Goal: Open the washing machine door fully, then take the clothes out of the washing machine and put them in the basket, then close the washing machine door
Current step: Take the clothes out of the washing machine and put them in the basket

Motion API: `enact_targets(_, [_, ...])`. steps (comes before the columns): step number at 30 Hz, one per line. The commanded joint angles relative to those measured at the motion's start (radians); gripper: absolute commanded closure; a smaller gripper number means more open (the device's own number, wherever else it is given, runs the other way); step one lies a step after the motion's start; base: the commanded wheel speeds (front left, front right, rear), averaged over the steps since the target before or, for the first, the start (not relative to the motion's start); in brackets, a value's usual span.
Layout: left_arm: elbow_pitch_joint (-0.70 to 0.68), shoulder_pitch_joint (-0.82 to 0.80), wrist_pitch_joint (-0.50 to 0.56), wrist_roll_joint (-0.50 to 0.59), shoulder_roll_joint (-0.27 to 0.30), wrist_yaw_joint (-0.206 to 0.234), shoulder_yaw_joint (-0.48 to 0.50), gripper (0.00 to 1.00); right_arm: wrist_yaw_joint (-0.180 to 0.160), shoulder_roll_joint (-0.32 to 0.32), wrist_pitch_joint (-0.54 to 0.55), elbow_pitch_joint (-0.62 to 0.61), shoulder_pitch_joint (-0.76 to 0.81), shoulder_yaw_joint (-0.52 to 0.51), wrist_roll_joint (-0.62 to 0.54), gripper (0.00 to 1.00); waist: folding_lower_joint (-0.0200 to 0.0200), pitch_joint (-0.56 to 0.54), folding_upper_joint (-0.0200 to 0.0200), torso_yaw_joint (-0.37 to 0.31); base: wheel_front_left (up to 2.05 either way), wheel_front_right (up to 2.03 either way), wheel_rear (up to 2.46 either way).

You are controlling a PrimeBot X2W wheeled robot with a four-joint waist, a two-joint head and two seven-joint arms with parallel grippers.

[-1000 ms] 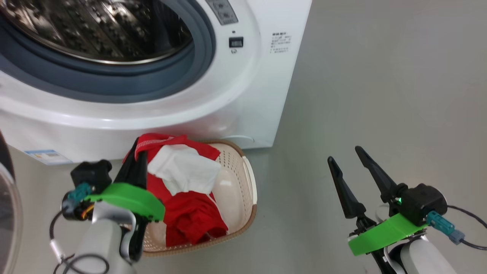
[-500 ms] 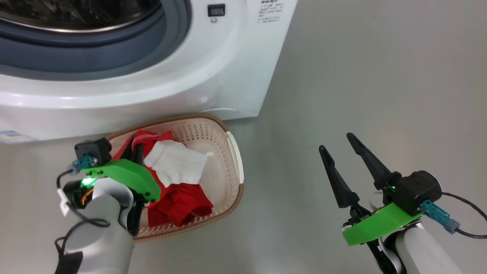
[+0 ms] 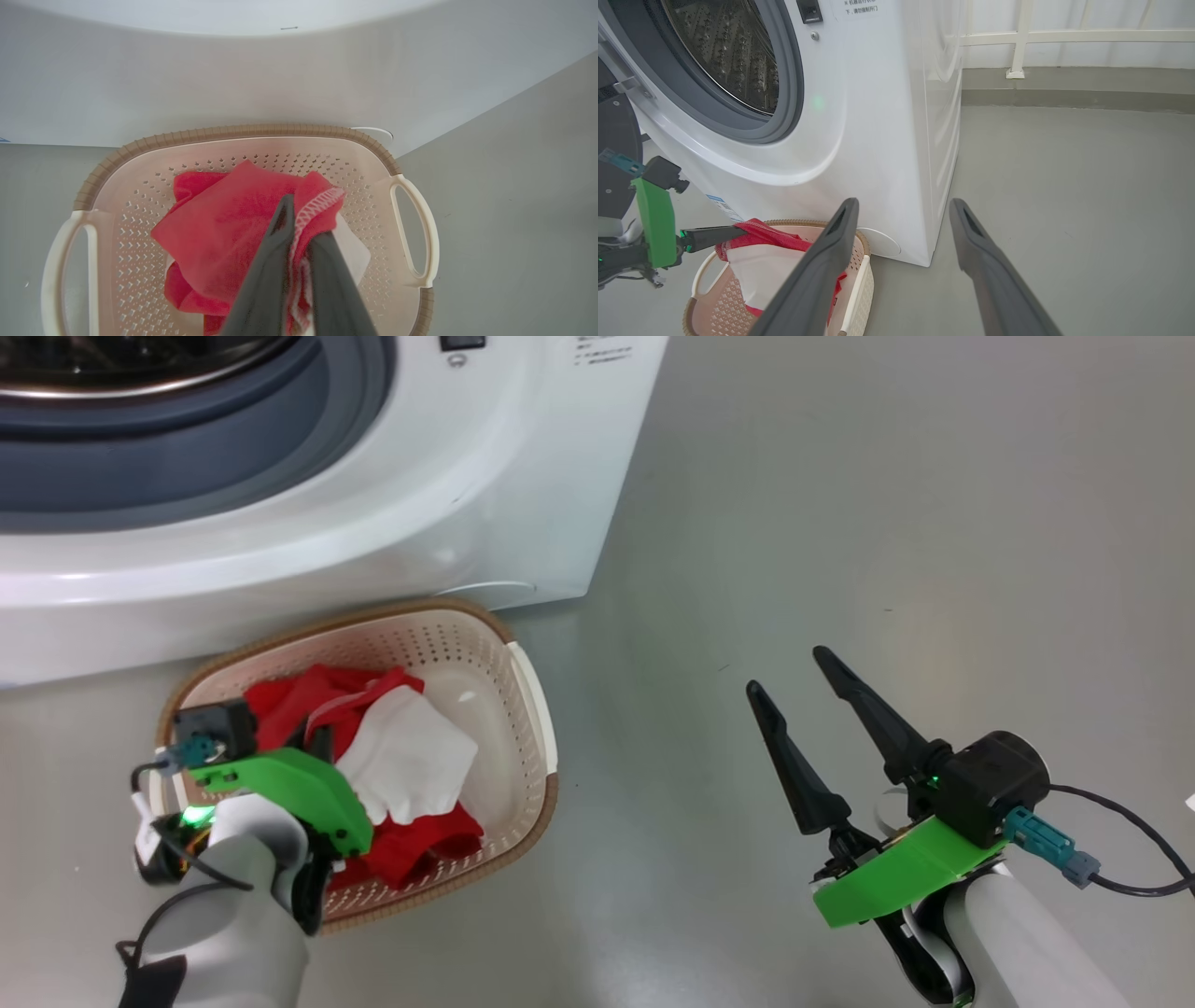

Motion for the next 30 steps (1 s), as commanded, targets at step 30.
enact_targets(30, [-0.541, 0.423, -0.029, 0.073, 0.012, 0.02, 0.088, 0.0, 0.006, 0.013, -0.006, 0.052, 0.101, -0.07, -0.03, 0.0, 0.0, -0.312, 0.0, 0.067, 0.0, 0.0, 0.0])
